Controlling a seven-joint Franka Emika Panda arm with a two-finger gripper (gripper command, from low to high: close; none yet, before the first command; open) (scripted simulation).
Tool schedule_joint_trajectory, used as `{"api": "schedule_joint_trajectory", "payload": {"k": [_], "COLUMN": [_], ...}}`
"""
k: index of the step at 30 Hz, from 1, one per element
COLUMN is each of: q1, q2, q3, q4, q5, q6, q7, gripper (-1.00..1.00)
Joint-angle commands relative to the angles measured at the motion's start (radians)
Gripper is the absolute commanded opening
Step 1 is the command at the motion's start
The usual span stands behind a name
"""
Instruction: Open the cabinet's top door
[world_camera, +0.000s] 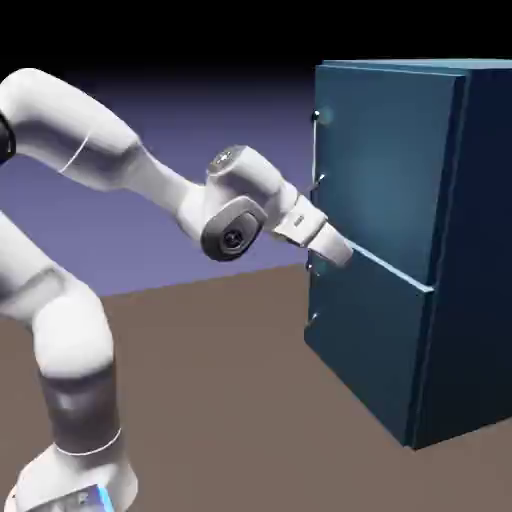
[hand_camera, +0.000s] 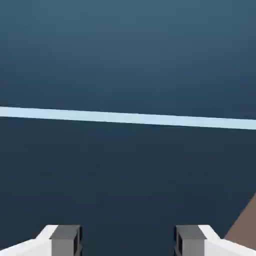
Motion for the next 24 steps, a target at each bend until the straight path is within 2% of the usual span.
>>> {"api": "schedule_joint_trajectory", "payload": {"k": [1,24], "q1": [-0.02,-0.473], "q2": [-0.014,-0.341], "q3": [0.025,0.609], "q4": [0.012,0.277], "q5": [0.044,1.044], "q6": [0.0,0.009], "q7": [0.042,1.017], "gripper": [0.0,0.0]}}
